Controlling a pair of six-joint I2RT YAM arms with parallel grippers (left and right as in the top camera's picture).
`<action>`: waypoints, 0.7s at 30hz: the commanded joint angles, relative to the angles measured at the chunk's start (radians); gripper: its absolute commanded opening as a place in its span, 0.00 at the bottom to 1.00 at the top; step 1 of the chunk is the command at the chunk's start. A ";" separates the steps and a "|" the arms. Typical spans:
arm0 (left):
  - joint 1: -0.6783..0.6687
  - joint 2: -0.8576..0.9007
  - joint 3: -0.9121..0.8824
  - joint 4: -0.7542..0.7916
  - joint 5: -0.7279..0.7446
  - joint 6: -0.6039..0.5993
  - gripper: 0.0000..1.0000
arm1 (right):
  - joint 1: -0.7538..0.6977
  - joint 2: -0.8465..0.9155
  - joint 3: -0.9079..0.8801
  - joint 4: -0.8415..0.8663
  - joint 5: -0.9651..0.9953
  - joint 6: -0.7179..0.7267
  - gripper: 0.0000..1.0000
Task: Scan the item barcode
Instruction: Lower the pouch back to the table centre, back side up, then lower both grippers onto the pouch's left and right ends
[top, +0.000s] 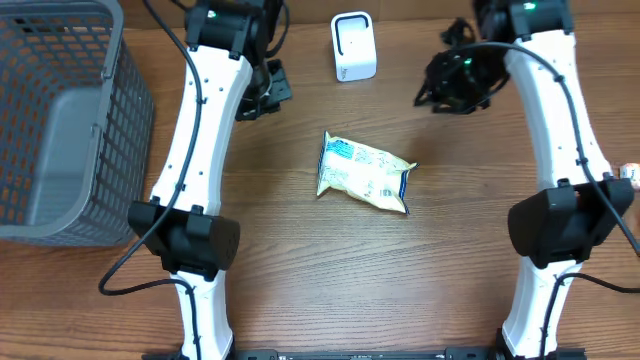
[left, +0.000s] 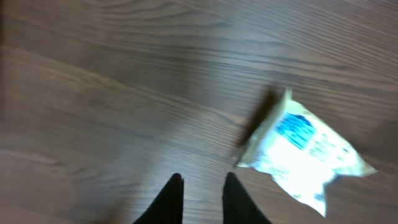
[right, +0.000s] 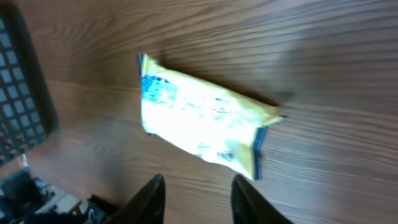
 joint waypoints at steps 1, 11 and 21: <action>0.018 0.007 -0.053 0.000 0.001 -0.013 0.04 | 0.053 -0.015 -0.078 0.039 -0.024 -0.002 0.31; -0.010 0.007 -0.303 0.108 0.081 -0.018 0.04 | 0.183 -0.015 -0.446 0.387 -0.024 0.178 0.15; -0.025 0.007 -0.410 0.213 0.254 -0.020 0.04 | 0.211 -0.015 -0.747 0.676 0.064 0.291 0.04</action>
